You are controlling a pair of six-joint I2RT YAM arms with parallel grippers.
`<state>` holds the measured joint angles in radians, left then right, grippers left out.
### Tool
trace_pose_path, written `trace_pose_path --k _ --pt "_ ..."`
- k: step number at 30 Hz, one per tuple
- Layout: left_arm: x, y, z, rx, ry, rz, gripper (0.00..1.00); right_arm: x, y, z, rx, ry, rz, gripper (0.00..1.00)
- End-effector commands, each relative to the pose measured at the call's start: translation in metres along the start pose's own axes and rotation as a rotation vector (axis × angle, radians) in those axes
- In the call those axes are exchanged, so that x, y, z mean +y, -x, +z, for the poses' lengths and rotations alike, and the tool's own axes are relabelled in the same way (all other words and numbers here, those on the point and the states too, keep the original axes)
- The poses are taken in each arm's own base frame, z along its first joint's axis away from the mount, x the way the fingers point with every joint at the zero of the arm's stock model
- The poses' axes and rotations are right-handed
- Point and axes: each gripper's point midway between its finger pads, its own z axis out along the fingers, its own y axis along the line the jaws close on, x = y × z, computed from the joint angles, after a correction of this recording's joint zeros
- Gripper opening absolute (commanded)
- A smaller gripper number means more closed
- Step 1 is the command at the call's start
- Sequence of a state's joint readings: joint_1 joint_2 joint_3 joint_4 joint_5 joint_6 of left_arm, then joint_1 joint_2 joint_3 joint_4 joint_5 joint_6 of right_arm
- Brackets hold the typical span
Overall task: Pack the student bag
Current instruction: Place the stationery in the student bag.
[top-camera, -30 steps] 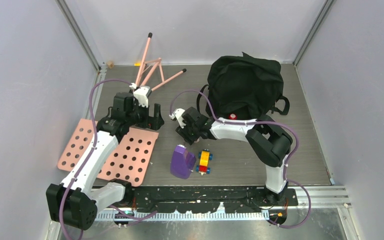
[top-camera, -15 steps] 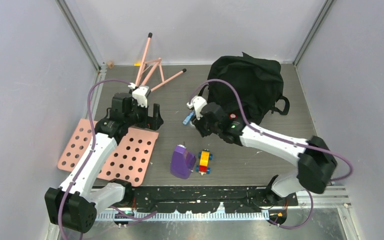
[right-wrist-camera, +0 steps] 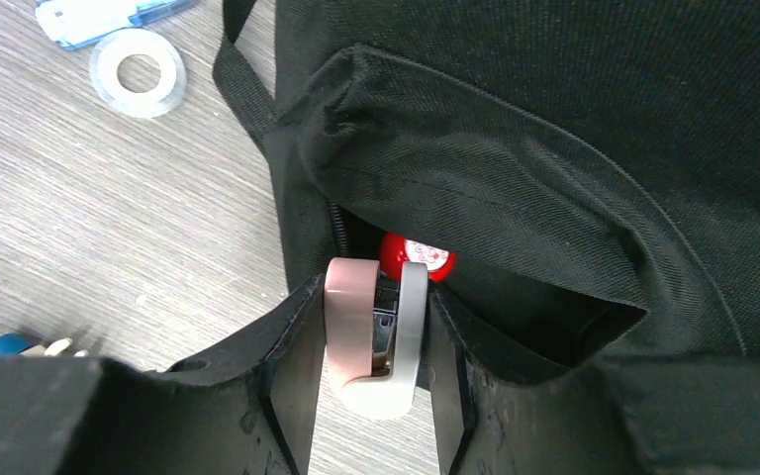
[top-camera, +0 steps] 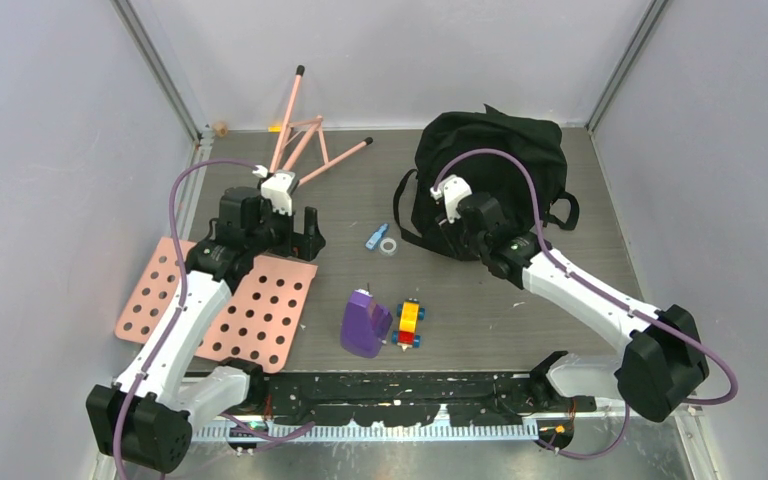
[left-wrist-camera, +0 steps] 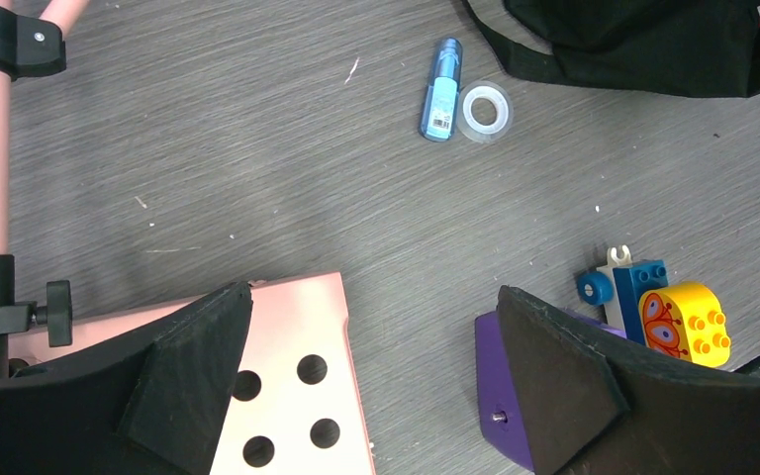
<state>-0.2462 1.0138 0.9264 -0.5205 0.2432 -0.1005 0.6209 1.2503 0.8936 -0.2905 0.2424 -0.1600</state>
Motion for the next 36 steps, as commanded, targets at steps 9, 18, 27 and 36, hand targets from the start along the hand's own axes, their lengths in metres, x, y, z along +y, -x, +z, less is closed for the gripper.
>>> trace_pose_path --k 9,18,27,36 --pt "0.002 0.012 -0.005 -0.058 0.01 0.016 0.98 -0.039 0.017 0.01 -0.072 -0.145 -0.099 0.43" --pt "0.004 0.011 -0.006 -0.06 0.02 0.017 0.98 -0.066 0.002 0.027 -0.064 -0.26 -0.149 0.48" --pt "0.003 0.012 -0.006 -0.061 0.017 0.016 0.98 -0.078 -0.006 0.028 -0.031 -0.33 -0.136 0.64" --pt "0.002 0.012 -0.006 -0.065 0.015 0.017 0.98 -0.074 0.005 0.017 -0.082 -0.299 -0.07 0.71"
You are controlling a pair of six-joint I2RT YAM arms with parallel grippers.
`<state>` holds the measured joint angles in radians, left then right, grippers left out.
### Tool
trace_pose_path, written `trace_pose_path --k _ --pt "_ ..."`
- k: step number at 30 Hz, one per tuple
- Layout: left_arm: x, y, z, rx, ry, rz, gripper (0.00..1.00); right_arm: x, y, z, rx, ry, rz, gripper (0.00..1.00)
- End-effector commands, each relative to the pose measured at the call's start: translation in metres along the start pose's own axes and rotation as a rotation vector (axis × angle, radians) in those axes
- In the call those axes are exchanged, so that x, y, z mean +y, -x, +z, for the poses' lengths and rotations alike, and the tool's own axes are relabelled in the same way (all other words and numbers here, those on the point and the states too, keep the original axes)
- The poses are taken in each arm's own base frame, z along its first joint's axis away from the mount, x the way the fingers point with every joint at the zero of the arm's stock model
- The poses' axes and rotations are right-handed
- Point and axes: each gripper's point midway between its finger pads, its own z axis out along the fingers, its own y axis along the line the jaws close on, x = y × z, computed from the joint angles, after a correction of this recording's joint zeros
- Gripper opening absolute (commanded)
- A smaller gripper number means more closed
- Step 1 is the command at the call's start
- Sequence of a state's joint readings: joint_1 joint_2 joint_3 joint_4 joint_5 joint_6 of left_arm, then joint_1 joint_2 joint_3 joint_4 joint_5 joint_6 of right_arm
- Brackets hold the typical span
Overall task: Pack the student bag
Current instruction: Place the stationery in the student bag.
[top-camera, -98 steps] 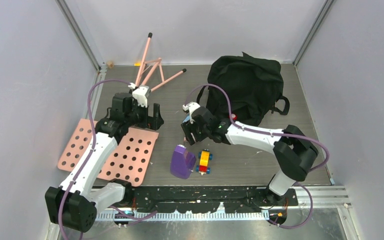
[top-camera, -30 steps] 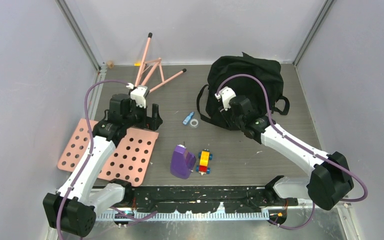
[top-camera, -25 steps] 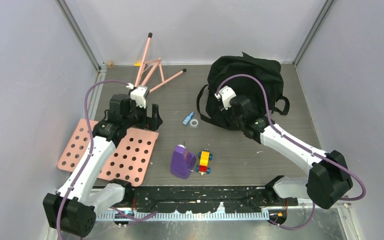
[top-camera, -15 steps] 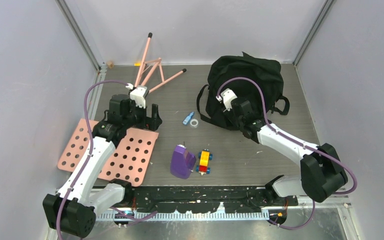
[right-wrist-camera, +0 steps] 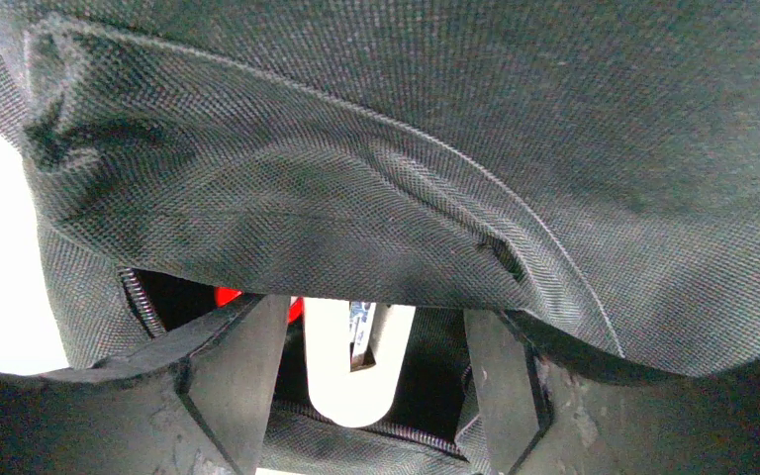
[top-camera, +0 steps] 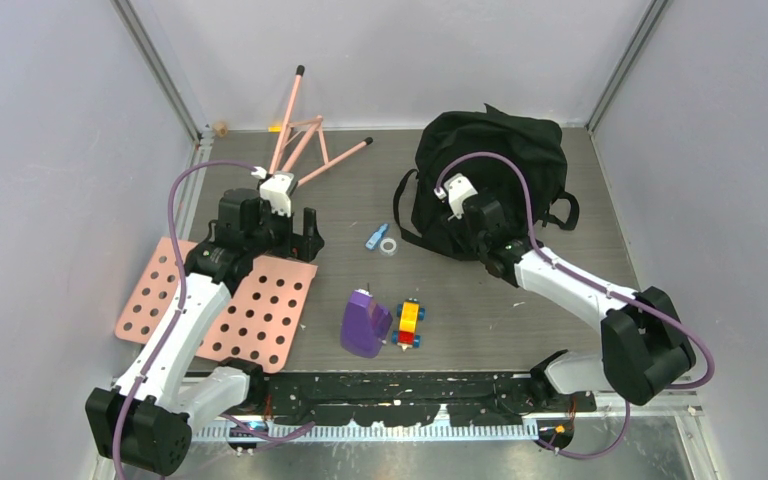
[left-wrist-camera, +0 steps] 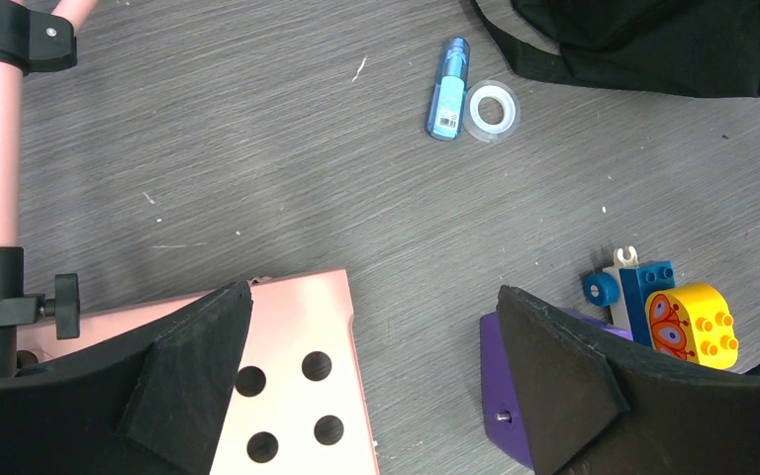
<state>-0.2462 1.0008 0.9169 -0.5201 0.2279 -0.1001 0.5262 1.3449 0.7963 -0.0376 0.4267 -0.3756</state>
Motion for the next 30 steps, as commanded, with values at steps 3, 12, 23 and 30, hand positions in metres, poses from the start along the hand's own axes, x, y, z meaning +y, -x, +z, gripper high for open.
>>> trace_pose_path --k 3,12,23,30 --pt "0.0 0.014 -0.005 -0.062 0.001 0.014 0.98 -0.013 0.026 -0.017 -0.1 -0.019 0.147 0.71" --pt "0.001 0.014 -0.006 -0.065 0.004 0.016 0.98 0.011 0.003 -0.023 -0.061 0.056 0.297 0.48" --pt "0.002 0.015 -0.007 -0.071 0.013 0.018 0.98 0.028 0.016 -0.048 -0.057 0.148 0.41 0.45" --pt "0.001 0.017 -0.009 -0.083 0.011 0.021 0.98 0.065 0.079 -0.104 -0.198 0.288 0.454 0.61"
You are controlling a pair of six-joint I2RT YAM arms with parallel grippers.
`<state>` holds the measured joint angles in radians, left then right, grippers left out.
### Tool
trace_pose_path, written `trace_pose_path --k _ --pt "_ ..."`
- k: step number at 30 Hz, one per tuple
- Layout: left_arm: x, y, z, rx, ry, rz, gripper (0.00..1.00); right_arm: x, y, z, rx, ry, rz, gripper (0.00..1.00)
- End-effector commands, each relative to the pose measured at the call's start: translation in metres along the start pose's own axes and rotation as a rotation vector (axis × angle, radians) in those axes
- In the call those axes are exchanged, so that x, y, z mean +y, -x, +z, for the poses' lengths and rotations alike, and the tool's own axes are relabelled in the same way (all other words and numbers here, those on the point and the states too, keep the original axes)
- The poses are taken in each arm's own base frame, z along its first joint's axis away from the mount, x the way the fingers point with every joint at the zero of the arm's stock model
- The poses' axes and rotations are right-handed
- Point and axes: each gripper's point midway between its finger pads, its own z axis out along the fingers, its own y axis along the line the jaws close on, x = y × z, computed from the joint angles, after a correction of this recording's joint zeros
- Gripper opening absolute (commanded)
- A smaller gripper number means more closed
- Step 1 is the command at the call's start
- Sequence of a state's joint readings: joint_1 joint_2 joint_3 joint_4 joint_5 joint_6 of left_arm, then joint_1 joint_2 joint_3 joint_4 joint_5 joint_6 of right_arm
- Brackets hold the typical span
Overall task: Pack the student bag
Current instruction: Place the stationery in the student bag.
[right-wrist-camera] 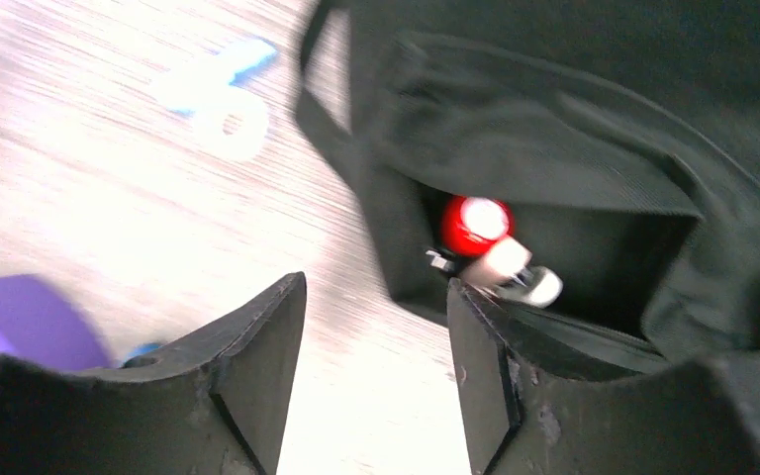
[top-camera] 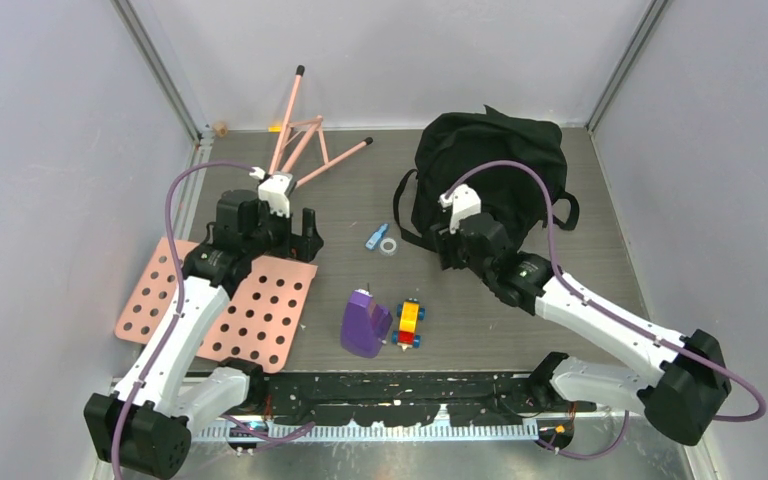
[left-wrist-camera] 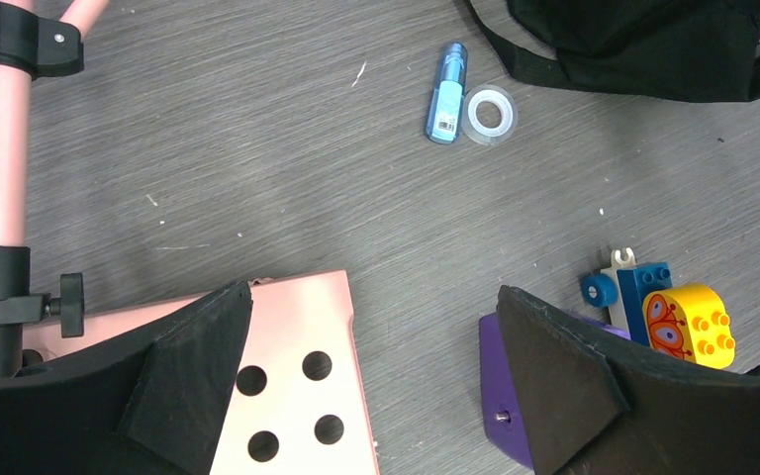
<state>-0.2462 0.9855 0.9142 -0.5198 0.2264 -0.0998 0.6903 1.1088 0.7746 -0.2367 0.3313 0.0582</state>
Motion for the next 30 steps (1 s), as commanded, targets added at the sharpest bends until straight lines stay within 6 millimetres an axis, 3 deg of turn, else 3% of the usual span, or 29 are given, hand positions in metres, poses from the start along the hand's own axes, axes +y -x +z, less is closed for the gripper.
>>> trace_pose_path --k 1,5,6,7,8,9,10,11,13,21,30 --pt "0.002 0.016 -0.006 -0.072 0.012 0.018 0.98 0.047 0.05 -0.025 -0.115 0.116 0.101 0.62" --pt "0.004 0.014 -0.005 -0.068 0.023 0.017 0.98 0.091 0.06 -0.012 -0.088 0.182 0.099 0.61" --pt "0.005 0.014 -0.004 -0.065 0.027 0.016 0.98 0.1 0.053 0.0 -0.055 0.181 0.085 0.61" --pt "0.006 0.013 -0.004 -0.065 0.03 0.016 0.98 0.105 0.064 0.003 -0.063 0.184 0.098 0.61" --pt "0.007 0.013 -0.004 -0.065 0.036 0.016 0.98 0.111 0.054 0.016 -0.016 0.172 0.083 0.61" --pt "0.007 0.012 -0.004 -0.064 0.04 0.016 0.98 0.114 0.063 0.019 -0.012 0.165 0.098 0.61" --pt "0.008 0.012 -0.005 -0.065 0.046 0.017 0.98 0.12 0.055 0.032 0.025 0.151 0.088 0.61" --pt "0.009 0.012 -0.004 -0.064 0.049 0.017 0.98 0.122 0.066 0.035 0.02 0.141 0.109 0.6" --pt "0.009 0.012 -0.004 -0.064 0.05 0.018 0.98 0.129 0.052 0.06 0.088 0.096 0.087 0.6" --pt "0.011 0.01 -0.003 -0.056 0.054 0.021 0.98 0.118 0.019 0.118 0.238 0.019 0.143 0.53" --pt "0.011 0.009 -0.001 -0.05 0.054 0.021 0.98 0.102 -0.006 0.161 0.347 -0.025 0.173 0.5"
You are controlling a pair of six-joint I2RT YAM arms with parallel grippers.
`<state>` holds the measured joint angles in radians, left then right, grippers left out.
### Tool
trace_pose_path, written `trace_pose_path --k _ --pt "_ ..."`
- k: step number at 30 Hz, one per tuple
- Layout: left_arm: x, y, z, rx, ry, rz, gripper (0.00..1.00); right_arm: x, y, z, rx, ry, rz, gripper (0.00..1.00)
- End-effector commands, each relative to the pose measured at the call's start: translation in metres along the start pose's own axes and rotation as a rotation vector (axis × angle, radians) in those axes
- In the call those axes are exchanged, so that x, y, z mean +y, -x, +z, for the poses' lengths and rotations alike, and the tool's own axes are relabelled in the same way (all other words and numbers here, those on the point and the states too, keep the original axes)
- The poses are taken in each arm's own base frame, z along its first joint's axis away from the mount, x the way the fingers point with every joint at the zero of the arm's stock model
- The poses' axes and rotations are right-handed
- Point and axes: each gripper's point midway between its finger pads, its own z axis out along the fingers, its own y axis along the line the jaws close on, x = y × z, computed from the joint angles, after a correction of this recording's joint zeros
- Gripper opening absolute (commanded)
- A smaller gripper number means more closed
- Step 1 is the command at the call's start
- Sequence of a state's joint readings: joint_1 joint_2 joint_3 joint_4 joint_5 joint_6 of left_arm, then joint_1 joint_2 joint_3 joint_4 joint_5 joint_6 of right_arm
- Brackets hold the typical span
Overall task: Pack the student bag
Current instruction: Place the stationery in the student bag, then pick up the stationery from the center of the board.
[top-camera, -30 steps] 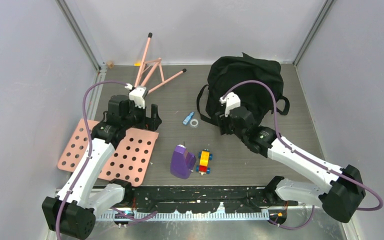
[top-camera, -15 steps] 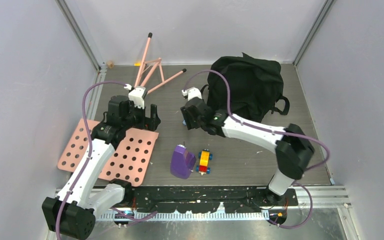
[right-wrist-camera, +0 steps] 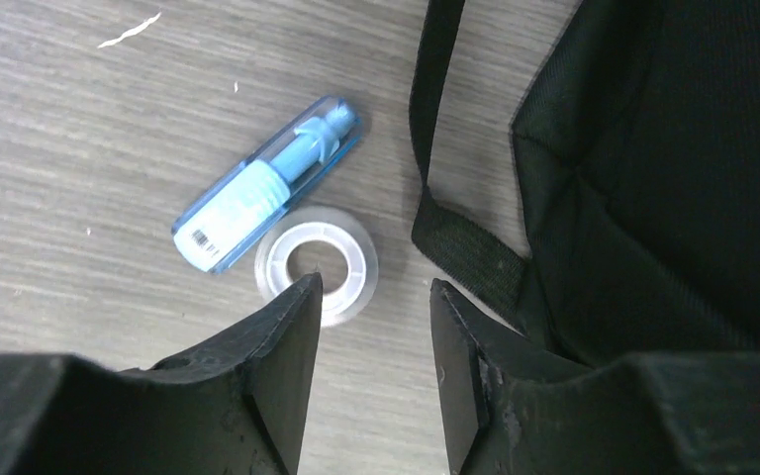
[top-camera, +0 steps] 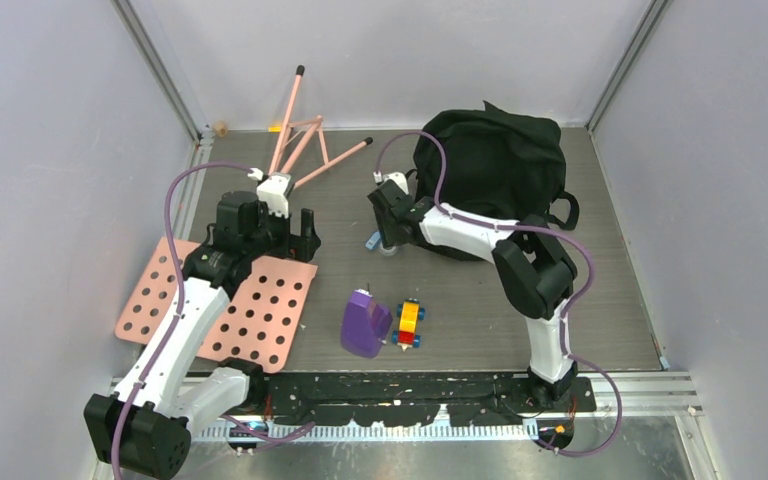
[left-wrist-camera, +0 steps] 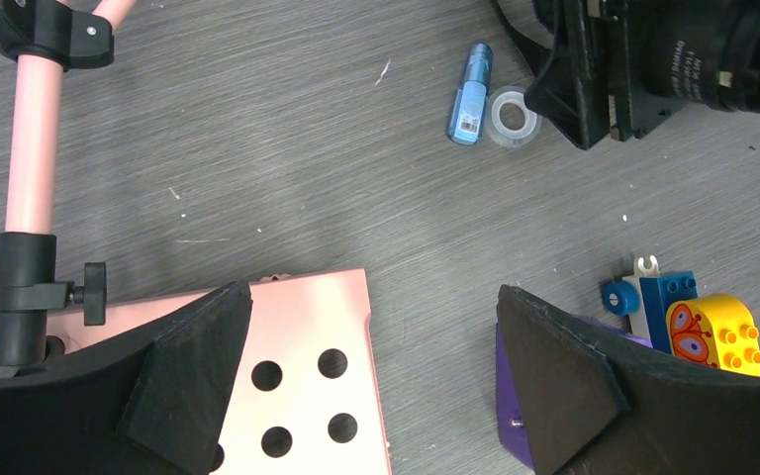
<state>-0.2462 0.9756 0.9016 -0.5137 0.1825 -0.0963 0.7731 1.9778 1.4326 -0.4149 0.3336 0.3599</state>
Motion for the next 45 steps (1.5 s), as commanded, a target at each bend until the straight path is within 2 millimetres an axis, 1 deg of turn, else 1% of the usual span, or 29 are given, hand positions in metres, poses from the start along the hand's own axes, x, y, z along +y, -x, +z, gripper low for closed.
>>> trace_pose_path --k 1,3,8,13,16,20,24,26,27,29,33,34,35,37,38,39,40,41,42,43,44,45 --pt "0.003 0.011 -0.001 -0.045 0.01 0.016 0.98 0.001 0.015 0.009 0.005 0.014 0.06 0.49" --pt "0.003 0.011 0.0 -0.042 0.008 0.016 0.98 0.0 0.015 0.013 0.02 0.018 0.066 0.48" --pt "0.003 0.011 0.001 -0.041 0.007 0.014 0.98 0.006 0.002 0.02 0.063 0.048 0.073 0.46" --pt "0.002 0.012 0.001 -0.043 0.005 0.014 0.98 0.004 -0.008 0.032 0.093 0.025 0.072 0.43" --pt "0.003 0.012 0.0 -0.045 0.01 0.016 0.98 0.004 -0.009 0.034 0.1 0.017 0.084 0.38" --pt "0.004 0.013 -0.002 -0.049 0.015 0.018 0.98 0.007 -0.014 0.035 0.122 0.034 0.121 0.36" --pt "0.004 0.014 -0.003 -0.056 0.017 0.021 0.98 0.01 -0.021 0.038 0.146 0.049 0.134 0.29" --pt "0.004 0.014 -0.004 -0.057 0.019 0.021 0.98 0.011 -0.023 0.038 0.152 0.051 0.132 0.23" --pt "0.004 0.015 -0.004 -0.061 0.019 0.022 0.98 0.01 -0.022 0.037 0.15 0.05 0.132 0.18" --pt "0.004 0.015 -0.005 -0.065 0.018 0.022 0.98 0.009 -0.019 0.032 0.135 0.049 0.131 0.11" --pt "0.003 0.017 -0.007 -0.072 0.018 0.022 0.98 0.008 -0.005 0.015 0.077 0.063 0.119 0.05" --pt "0.003 0.017 -0.007 -0.075 0.018 0.023 0.98 0.006 0.001 0.006 0.053 0.063 0.117 0.04" --pt "0.003 0.017 -0.008 -0.076 0.018 0.023 0.98 0.008 0.003 0.0 0.039 0.068 0.103 0.03" --pt "0.003 0.017 -0.008 -0.078 0.02 0.023 0.98 0.009 0.01 -0.018 -0.011 0.07 0.084 0.03" --pt "0.004 0.017 -0.009 -0.081 0.021 0.024 0.98 0.01 0.013 -0.032 -0.036 0.078 0.079 0.03" --pt "0.003 0.018 -0.009 -0.082 0.021 0.024 0.98 0.007 0.016 -0.039 -0.056 0.069 0.078 0.03" --pt "0.004 0.018 -0.01 -0.084 0.023 0.025 0.98 0.005 0.018 -0.054 -0.082 0.075 0.081 0.03" --pt "0.004 0.018 -0.01 -0.086 0.026 0.026 0.98 0.001 0.019 -0.06 -0.096 0.065 0.088 0.03" --pt "0.004 0.019 -0.01 -0.089 0.027 0.026 0.98 -0.005 0.021 -0.074 -0.12 0.067 0.096 0.03" --pt "0.004 0.019 -0.01 -0.089 0.027 0.026 0.98 -0.011 0.023 -0.08 -0.137 0.05 0.1 0.03" --pt "0.004 0.019 -0.01 -0.091 0.027 0.026 0.98 -0.019 0.023 -0.094 -0.158 0.048 0.107 0.03" --pt "0.004 0.019 -0.01 -0.09 0.027 0.026 0.98 -0.027 0.024 -0.102 -0.178 0.026 0.109 0.03"
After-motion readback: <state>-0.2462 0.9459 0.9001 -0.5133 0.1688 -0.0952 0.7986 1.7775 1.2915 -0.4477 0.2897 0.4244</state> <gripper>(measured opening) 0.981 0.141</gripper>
